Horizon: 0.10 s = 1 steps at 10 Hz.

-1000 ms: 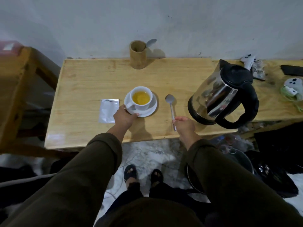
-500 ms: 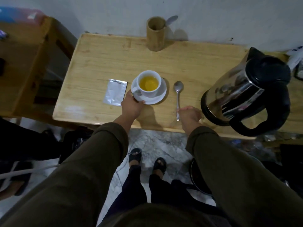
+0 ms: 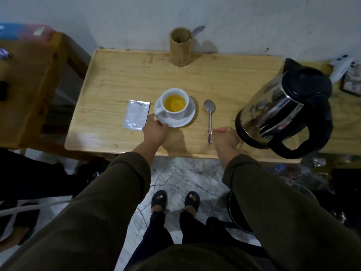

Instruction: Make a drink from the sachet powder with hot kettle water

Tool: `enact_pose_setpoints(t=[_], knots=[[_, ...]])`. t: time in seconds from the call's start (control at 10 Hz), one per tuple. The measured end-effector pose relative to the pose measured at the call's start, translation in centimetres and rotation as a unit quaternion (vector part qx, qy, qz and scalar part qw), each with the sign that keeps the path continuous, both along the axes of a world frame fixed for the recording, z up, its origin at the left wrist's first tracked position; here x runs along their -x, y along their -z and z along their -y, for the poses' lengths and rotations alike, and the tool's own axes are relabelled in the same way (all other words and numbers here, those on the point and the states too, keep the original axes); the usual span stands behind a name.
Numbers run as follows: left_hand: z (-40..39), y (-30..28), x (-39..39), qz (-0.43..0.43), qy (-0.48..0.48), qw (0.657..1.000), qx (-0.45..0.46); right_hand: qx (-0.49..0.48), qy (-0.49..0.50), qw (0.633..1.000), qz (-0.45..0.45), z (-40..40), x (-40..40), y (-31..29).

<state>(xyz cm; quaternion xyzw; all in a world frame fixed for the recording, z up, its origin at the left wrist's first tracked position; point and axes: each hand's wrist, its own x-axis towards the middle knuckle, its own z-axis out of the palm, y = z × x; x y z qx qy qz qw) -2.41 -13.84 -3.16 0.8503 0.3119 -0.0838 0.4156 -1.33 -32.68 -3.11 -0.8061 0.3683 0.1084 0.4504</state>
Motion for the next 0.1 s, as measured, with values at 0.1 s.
enact_pose_setpoints(t=[0.1], knots=[[0.09, -1.17, 2.12, 0.014, 0.005, 1.000, 0.018, 0.001, -0.018, 0.998, 0.059, -0.39, 3.26, -1.86]])
